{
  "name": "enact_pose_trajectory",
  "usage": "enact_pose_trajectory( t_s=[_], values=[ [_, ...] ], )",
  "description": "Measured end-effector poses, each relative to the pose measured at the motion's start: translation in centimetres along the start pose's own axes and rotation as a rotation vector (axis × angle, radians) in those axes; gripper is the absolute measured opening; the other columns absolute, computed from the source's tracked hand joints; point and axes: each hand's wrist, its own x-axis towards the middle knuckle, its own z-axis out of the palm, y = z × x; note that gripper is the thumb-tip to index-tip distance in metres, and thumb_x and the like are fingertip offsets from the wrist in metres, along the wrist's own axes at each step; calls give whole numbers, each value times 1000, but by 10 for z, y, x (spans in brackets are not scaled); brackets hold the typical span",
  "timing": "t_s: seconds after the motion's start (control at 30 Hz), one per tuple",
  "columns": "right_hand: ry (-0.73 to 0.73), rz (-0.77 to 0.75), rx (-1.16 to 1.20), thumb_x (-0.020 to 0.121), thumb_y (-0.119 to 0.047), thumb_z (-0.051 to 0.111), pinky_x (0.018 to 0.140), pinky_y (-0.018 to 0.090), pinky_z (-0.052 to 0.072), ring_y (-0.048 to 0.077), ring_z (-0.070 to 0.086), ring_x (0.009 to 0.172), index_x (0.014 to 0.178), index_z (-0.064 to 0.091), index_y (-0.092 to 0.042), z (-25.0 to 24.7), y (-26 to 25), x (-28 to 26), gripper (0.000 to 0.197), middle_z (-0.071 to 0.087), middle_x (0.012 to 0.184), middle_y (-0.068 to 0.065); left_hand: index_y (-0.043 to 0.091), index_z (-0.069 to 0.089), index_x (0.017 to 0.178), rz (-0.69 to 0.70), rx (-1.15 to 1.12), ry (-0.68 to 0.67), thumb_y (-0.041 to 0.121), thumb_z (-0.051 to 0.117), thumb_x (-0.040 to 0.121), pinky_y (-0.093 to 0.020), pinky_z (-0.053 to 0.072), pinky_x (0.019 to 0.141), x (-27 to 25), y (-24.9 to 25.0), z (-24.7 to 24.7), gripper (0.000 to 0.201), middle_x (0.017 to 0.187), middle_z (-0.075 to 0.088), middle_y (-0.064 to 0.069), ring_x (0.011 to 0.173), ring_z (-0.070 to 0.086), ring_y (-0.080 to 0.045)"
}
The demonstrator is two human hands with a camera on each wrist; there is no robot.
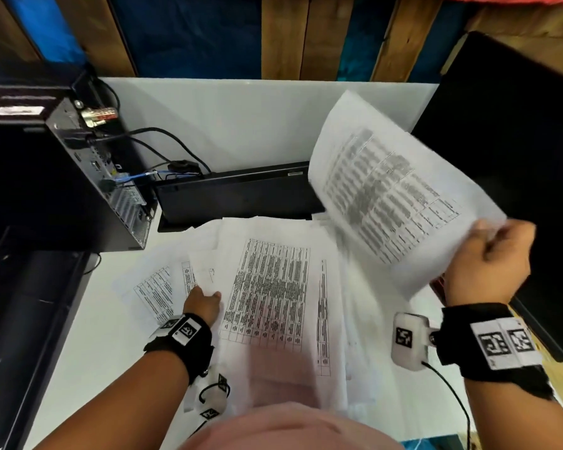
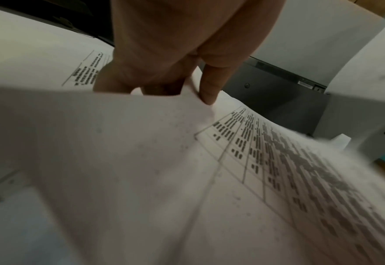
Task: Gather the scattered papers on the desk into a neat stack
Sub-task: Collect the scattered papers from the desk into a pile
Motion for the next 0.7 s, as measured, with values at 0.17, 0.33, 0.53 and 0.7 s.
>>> enact_pose_trajectory(
  t_s=[0.17,0.33,0.53,0.7],
  values=[
    [-212,370,-92,85,-7,55,59,22,32,22,48,71,79,44,-12,23,46,-23,14,44,64,4,-11,28,141,-19,-51,68,7,47,95,-39,34,111,-3,1,11,53,145,40,-27,133,42,-39],
    [-692,871,-135,79,-3,58,65,52,59,34,63,62,93,52,-2,51,110,-91,15,59,90,26,-5,26,142,1,-162,54,8,52,93,-45,36,110,-15,-2,16,56,141,45,-26,128,46,-41],
    [-1197,1030,56,84,19,42,48,40,58,37,65,50,97,57,2,55,91,-119,26,61,86,26,11,13,151,59,-325,-70,42,47,96,-48,30,113,-34,3,11,72,154,31,-13,138,35,-35],
    [-1420,807,-272,88,2,57,49,39,57,30,64,45,90,50,-6,54,81,-105,11,60,76,22,10,15,149,52,-273,-104,29,59,93,-45,31,111,-36,-1,8,74,155,29,-14,139,34,-34]
  ],
)
